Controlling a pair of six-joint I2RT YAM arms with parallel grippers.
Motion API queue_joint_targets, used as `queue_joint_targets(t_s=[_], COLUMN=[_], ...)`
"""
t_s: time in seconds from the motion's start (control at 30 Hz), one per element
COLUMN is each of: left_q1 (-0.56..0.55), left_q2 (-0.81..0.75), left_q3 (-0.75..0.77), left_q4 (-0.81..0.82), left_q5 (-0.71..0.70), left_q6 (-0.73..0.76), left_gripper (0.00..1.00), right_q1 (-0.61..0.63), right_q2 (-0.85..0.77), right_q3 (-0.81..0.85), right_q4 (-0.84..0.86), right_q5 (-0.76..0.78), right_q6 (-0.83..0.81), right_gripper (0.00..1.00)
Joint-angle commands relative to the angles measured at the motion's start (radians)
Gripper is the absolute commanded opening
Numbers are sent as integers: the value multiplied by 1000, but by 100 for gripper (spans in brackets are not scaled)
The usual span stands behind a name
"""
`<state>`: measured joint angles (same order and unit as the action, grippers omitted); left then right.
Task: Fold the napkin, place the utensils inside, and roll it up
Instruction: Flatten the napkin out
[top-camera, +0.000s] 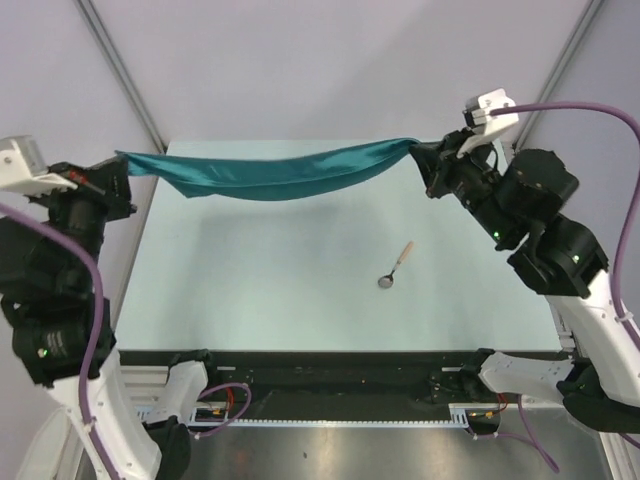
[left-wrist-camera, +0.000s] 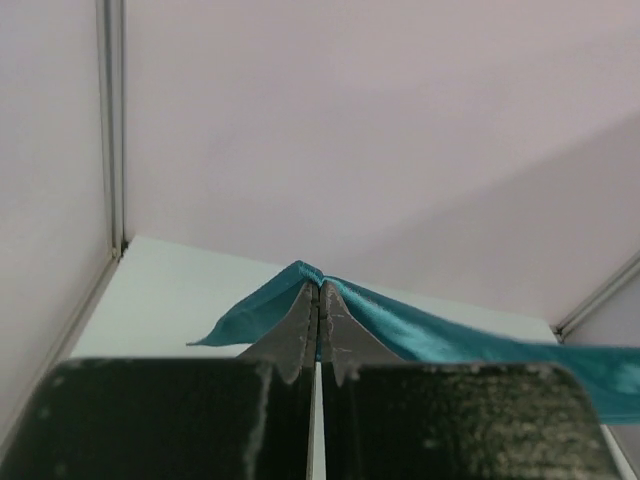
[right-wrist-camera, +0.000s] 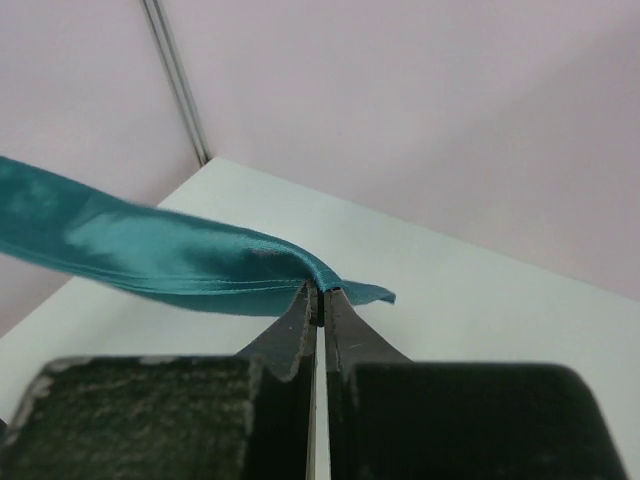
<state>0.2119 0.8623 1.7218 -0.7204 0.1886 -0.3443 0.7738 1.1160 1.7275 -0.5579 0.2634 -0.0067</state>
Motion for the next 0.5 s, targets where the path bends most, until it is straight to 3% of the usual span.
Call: queue_joint_targets(t_s=[0.0,0.2,0.33,0.47], left_q1=[6,6,7,7], left_q2=[15,79,240,469], left_q3=[142,81,-31,-91], left_q4=[-103,-16,73,160], left_q5=[-66,-43,-2,20], left_q6=[47,13,-8,-18], left_gripper=[0,0,0,1], right_q1=[30,-5,-203,-301], right_q2=[-36,57,212,449], right_q3=[55,29,35,55], right_q4=[35,119,144,202], right_q5=[48,62,-180,-303], right_q6=[-44,-93,-18,2], right_gripper=[0,0,0,0])
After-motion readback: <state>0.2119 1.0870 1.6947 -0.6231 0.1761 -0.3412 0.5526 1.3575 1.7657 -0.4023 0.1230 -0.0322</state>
